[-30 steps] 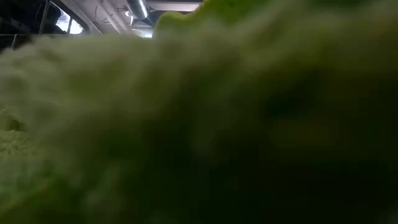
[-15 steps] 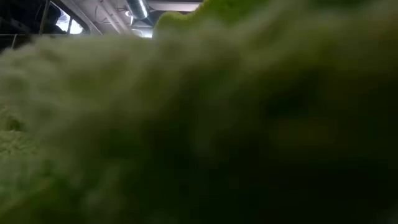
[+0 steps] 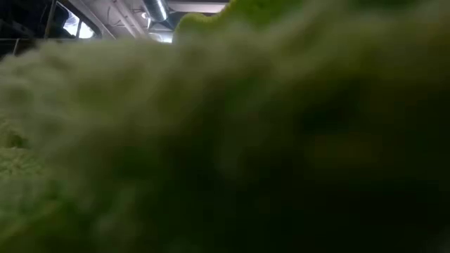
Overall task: Sort microfiber towel by color & place in baskets
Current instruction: Put the yellow microfiber towel into the right transparent bin
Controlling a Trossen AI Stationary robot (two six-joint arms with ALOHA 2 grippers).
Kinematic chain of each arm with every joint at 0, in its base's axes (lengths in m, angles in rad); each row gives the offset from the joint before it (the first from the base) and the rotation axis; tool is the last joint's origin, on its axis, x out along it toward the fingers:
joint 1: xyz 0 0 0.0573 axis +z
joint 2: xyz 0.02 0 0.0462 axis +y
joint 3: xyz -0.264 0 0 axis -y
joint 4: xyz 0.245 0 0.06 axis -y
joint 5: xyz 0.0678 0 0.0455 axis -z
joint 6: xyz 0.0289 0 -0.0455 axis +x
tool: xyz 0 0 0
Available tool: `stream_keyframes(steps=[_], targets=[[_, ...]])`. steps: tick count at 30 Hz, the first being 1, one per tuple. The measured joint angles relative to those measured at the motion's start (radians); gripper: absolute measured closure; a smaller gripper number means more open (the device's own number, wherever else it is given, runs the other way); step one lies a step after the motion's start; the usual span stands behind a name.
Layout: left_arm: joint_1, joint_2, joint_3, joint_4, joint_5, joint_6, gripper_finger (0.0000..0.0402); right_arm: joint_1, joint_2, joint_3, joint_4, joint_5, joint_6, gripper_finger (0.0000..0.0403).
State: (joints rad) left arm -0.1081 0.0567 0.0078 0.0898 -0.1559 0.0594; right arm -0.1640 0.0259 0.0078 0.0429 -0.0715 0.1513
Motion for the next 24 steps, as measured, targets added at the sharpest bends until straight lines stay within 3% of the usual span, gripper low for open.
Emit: stream_keyframes(steps=[15,19,24], targets=[[0.000,0.000,0.000,0.000,-0.014,0.003,0.0388,0.000,0.000,0.000,0.036,-0.024,0.039,0.0388],[0.000,0.000,0.000,0.000,-0.015,0.003,0.0388,0.000,0.000,0.000,0.127,-0.037,0.149,0.0328],[0.000,0.000,0.000,0.000,-0.015,0.003,0.0388,0.001,0.008,0.013,0.276,-0.076,0.203,0.0214]])
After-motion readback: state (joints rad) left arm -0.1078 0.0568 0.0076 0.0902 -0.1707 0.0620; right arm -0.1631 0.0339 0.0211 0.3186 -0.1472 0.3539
